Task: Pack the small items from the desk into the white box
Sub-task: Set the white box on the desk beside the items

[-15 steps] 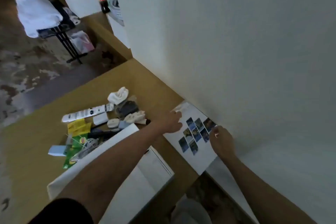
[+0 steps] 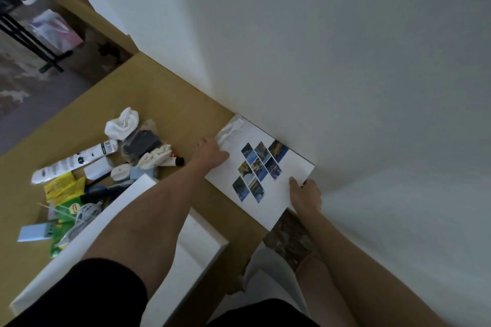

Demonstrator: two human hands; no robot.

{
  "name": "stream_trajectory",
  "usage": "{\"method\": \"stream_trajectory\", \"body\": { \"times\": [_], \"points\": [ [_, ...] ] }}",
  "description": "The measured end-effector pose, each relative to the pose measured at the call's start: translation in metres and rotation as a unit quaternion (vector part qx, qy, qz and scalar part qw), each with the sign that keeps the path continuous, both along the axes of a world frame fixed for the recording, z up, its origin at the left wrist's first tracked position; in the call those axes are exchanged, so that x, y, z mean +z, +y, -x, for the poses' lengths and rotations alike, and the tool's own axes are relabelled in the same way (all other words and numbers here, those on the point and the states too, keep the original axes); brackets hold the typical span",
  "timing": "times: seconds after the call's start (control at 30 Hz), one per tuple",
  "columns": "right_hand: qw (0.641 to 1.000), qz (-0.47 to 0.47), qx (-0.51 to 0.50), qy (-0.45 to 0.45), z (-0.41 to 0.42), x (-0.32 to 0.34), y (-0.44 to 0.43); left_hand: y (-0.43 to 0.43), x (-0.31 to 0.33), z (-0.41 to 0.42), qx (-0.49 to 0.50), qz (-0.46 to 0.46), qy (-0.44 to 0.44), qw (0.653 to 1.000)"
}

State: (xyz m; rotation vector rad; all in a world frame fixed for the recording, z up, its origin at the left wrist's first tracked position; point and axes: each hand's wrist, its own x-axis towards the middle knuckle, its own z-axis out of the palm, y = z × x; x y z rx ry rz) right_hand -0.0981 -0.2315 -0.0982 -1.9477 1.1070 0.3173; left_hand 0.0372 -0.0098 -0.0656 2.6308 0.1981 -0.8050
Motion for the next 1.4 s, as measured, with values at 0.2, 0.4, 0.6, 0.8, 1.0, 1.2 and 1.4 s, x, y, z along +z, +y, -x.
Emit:
{"method": "stream_trajectory", "body": {
  "times": [0.2,0.4,0.6,0.8,1.0,1.2,1.4],
  "points": [
    [0.998,-0.013,-0.043,-0.05,0.007,0.006,0.001,0.014,0.006,-0.007,0.117,0.122,0.047,0.984],
    [0.973,-0.065,-0.175,-0.135,0.01,0.034,0.019,0.015,0.066,-0.007,0.04,0.118,-0.017,0.992],
    [0.96,-0.111,-0.16,-0.201,-0.004,0.097,0.052,0.063,0.156,0.017,0.035,0.165,-0.113,0.979],
    [0.944,-0.153,0.045,-0.288,-0.033,0.16,0.115,0.177,0.198,0.114,0.207,0.358,-0.207,0.887],
    [0.894,-0.197,0.253,-0.312,-0.035,0.181,0.21,0.263,0.185,0.228,0.297,0.282,-0.297,0.863],
    [0.834,-0.17,0.429,-0.303,-0.016,0.151,0.26,0.304,0.156,0.311,0.369,0.217,-0.359,0.829],
    [0.76,-0.014,0.549,-0.348,-0.011,0.128,0.251,0.284,0.134,0.332,0.335,0.146,-0.349,0.863]
  ]
}}
